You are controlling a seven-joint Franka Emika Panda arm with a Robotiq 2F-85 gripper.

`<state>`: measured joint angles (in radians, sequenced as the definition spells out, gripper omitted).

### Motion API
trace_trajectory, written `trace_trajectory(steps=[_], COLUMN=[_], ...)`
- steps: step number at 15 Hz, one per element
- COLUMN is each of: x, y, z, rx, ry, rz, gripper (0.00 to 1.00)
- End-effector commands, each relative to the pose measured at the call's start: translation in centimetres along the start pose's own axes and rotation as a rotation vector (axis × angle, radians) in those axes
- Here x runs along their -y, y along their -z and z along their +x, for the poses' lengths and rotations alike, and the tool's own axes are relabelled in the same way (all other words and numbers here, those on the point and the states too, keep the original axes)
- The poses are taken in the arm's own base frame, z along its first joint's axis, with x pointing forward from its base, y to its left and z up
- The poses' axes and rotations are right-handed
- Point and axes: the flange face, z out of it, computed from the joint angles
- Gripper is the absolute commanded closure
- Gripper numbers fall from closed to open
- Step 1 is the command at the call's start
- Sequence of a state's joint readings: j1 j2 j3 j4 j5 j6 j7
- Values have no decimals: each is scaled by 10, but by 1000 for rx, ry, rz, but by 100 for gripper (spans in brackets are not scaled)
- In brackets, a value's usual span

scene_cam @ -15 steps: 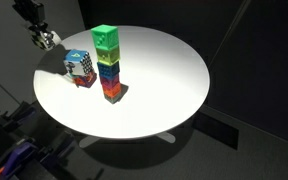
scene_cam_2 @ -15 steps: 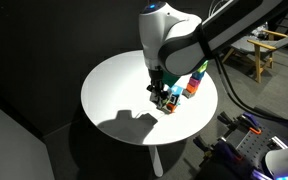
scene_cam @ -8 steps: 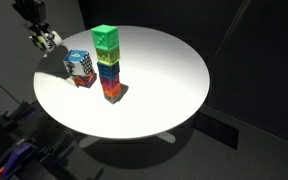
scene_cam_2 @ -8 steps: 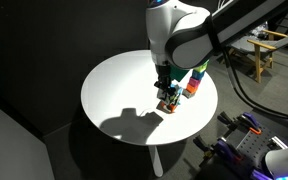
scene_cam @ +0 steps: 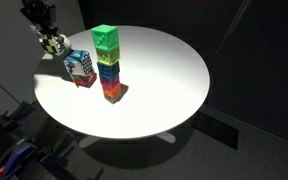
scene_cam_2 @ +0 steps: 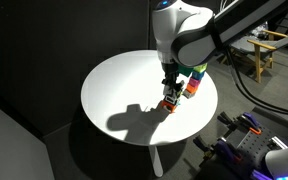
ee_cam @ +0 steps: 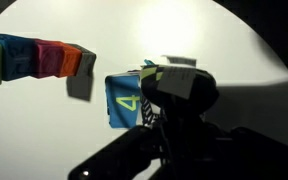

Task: Put the plushy cube on the eft on top of the other plushy cubes on the right

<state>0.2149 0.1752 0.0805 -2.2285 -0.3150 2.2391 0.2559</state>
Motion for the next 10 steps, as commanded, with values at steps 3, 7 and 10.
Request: trace_trajectory(steps=[3, 7, 10], x=[-23, -33, -37], y=[3, 0, -2], z=[-6, -4, -2], rx=[-10, -18, -24], ry=[51, 112, 150], rz=[-17, -52, -75], gripper=[94, 94, 93])
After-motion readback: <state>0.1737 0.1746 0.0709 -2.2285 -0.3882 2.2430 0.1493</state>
